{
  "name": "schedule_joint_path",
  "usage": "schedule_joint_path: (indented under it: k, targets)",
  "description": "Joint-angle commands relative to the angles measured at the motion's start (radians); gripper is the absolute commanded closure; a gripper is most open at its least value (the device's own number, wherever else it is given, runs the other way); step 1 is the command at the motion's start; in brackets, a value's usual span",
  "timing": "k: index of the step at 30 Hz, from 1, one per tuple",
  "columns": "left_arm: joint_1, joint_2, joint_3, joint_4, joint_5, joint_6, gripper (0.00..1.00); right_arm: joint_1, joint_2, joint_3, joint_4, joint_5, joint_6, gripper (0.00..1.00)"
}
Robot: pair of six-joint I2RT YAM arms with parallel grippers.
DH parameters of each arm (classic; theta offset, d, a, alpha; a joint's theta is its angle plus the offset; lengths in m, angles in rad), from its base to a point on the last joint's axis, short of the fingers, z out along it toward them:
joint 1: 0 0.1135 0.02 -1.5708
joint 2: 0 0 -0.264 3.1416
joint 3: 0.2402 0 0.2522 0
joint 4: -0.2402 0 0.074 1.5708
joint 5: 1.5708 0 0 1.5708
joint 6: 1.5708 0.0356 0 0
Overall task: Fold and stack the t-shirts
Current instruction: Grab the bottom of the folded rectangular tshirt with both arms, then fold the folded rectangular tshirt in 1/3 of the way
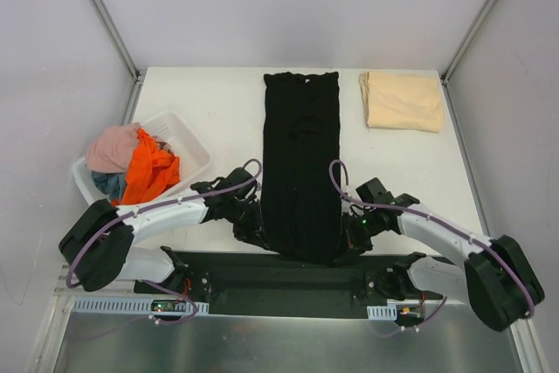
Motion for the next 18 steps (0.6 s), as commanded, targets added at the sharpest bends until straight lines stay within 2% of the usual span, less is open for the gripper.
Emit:
schedule_joint_path:
  k: [1, 7, 9, 15, 18]
  targets:
    - [-0.012, -0.112, 0.013, -0.057, 0.011, -0.047, 1.0, 0.03, -0.144, 0.038, -0.079, -0.02, 0.096, 0.99]
    - [-0.004, -0.114, 0.16, -0.104, -0.051, 0.062, 1.0, 0.024, -0.094, 0.219, -0.133, 0.078, 0.037, 0.99]
    - [0.037, -0.097, 0.223, -0.12, -0.088, 0.113, 1.0, 0.003, -0.073, 0.3, -0.128, 0.133, 0.011, 0.99]
    - [0.117, 0.006, 0.383, -0.127, -0.199, 0.228, 1.0, -0.098, 0.064, 0.451, -0.09, 0.173, -0.059, 0.99]
    - [0.16, 0.084, 0.458, -0.127, -0.183, 0.265, 1.0, -0.115, 0.144, 0.549, -0.073, 0.2, -0.075, 0.99]
